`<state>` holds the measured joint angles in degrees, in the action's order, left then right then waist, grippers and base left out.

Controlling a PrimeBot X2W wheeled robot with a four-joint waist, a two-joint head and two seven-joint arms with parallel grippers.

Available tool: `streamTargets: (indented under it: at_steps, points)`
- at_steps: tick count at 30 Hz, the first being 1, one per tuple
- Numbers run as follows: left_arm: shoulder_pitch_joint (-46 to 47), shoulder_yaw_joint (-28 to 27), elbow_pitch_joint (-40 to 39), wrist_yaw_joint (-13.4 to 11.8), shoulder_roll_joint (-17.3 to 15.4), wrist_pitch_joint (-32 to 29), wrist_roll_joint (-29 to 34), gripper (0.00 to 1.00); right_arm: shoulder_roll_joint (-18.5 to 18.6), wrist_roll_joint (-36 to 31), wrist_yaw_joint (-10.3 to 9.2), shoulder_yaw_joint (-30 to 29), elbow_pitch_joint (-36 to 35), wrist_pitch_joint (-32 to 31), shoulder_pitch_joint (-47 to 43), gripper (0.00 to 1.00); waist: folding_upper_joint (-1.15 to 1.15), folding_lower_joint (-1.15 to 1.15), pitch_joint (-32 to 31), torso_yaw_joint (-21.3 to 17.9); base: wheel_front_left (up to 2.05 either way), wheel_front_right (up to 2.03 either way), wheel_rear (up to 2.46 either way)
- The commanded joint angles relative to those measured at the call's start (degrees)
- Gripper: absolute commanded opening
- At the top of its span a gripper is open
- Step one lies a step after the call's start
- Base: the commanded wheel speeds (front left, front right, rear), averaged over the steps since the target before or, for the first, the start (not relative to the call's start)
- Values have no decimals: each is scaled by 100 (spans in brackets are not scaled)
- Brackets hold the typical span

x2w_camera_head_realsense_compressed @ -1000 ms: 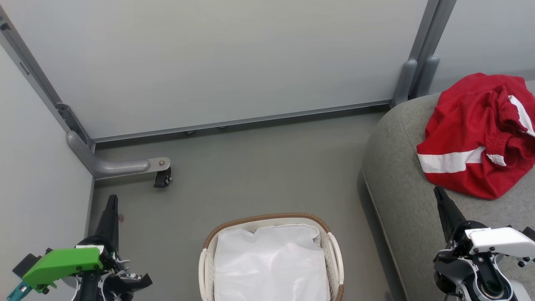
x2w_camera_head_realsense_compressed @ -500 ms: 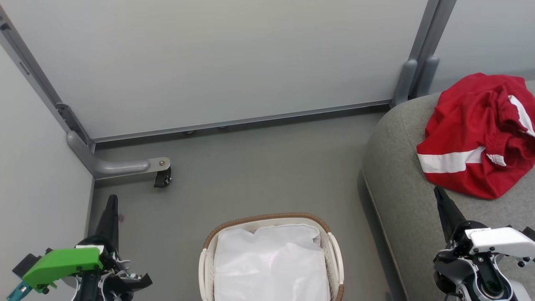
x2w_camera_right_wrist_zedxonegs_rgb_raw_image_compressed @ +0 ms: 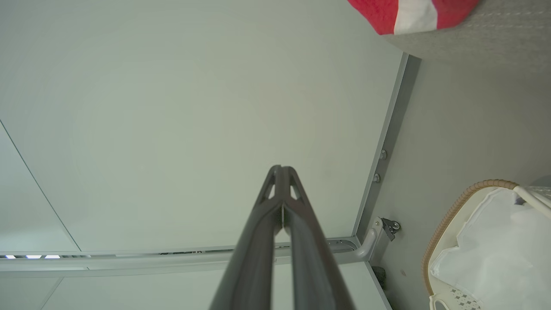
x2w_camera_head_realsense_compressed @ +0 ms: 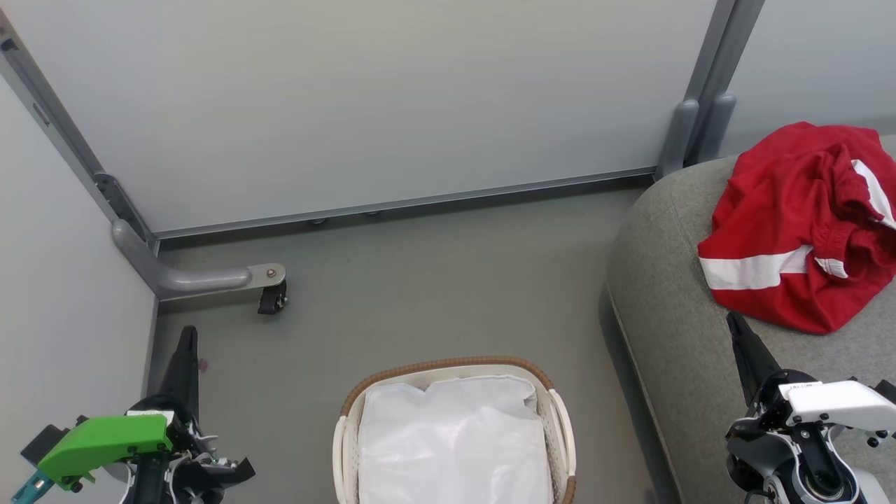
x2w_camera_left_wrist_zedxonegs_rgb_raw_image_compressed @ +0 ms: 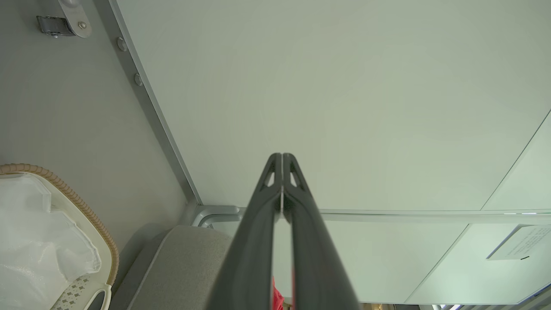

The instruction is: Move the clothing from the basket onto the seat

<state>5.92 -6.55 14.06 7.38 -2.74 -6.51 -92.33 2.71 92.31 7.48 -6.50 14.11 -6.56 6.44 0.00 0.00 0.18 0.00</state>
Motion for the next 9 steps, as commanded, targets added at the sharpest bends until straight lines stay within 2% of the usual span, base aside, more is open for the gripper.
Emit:
streamTargets:
  at_steps: [1,9]
  points:
    - [55,-13,-12,27,-25,-24,-18,0,32,20,2,-12,-24,-15,-44,0,0,0,0,0,0,0,0]
    - [55,-13,-12,27,-25,-23,-18,0,32,20,2,-12,-24,-15,-44,0,0,0,0,0,0,0,0]
